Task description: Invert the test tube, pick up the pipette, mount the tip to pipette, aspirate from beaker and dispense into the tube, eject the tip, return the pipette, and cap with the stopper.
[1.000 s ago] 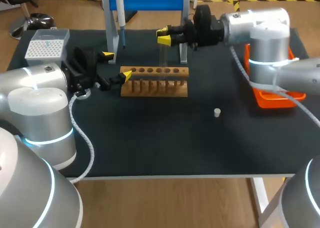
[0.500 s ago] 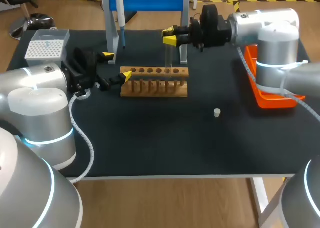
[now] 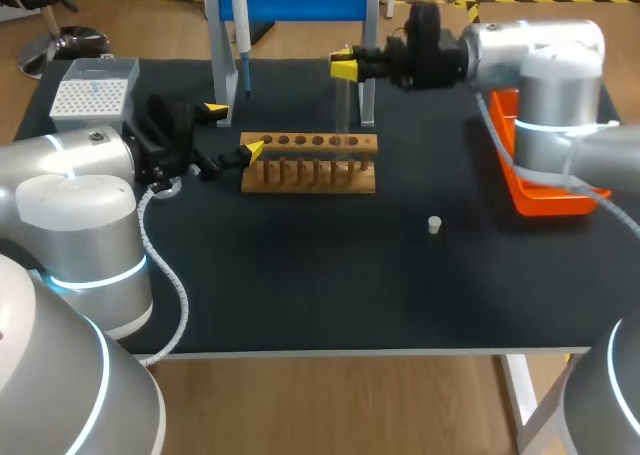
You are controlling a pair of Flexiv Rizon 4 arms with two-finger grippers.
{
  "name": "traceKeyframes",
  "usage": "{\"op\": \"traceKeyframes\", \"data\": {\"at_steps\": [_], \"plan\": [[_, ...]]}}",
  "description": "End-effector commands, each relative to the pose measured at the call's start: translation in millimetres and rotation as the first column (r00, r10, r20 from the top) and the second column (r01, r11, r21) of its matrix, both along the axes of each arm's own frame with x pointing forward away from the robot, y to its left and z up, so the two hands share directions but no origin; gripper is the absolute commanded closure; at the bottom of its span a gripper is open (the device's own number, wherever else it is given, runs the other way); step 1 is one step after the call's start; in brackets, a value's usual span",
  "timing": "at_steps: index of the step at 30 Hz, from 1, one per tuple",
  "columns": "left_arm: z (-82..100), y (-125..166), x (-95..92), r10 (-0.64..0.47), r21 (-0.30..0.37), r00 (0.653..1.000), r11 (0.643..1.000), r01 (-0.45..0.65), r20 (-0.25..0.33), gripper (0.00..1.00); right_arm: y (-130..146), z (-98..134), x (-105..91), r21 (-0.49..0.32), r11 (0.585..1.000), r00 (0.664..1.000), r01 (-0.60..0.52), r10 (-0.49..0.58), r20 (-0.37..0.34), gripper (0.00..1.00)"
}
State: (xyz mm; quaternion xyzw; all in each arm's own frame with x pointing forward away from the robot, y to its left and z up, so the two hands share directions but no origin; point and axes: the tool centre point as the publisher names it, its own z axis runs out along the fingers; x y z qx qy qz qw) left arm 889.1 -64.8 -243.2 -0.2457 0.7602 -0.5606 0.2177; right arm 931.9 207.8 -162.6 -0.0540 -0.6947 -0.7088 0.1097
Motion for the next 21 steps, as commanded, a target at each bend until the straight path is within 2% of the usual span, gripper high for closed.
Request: {"op": "traceKeyframes", "data": {"at_steps": [1,2,4,5,7,9,10,21], "plan": [[-1.7,-1.6,0.2,0.005,-0.001,1.0,1.0,-0.005,0.003,0.0,-6.7,8.5,-5.4,-0.013,1.0,0.823,0.027,-0.03,-0.567,1.0],[-1.7,-1.6,0.2,0.005,-0.001,1.0,1.0,-0.005,0.003,0.0,-8.1,9.3,-5.3,-0.022,0.999,0.775,0.031,-0.038,-0.63,1.0],[-1.7,-1.6,0.2,0.005,-0.001,1.0,1.0,-0.005,0.003,0.0,-9.9,8.2,-5.3,-0.024,0.999,0.711,0.038,-0.044,-0.702,1.0],[-1.7,-1.6,0.2,0.005,-0.001,1.0,1.0,-0.005,0.003,0.0,-10.5,8.2,-5.7,-0.029,0.999,0.683,0.034,-0.044,-0.729,1.0],[-1.7,-1.6,0.2,0.005,-0.001,1.0,1.0,-0.005,0.003,0.0,-12.3,7.1,-8.5,-0.054,0.998,0.651,0.029,-0.06,-0.757,1.0],[-1.7,-1.6,0.2,0.005,-0.001,1.0,1.0,-0.005,0.003,0.0,-13.6,3.4,-12.3,-0.101,0.995,0.596,0.008,-0.086,-0.799,1.0],[-1.7,-1.6,0.2,0.005,-0.001,1.0,1.0,-0.005,0.003,0.0,-13.6,0.5,-14.9,-0.091,0.996,0.539,-0.02,-0.066,-0.839,1.0],[-1.7,-1.6,0.2,0.005,-0.001,1.0,1.0,-0.005,0.003,0.0,-13.6,0.5,-14.9,-0.091,0.996,0.539,-0.02,-0.066,-0.839,1.0]]}}
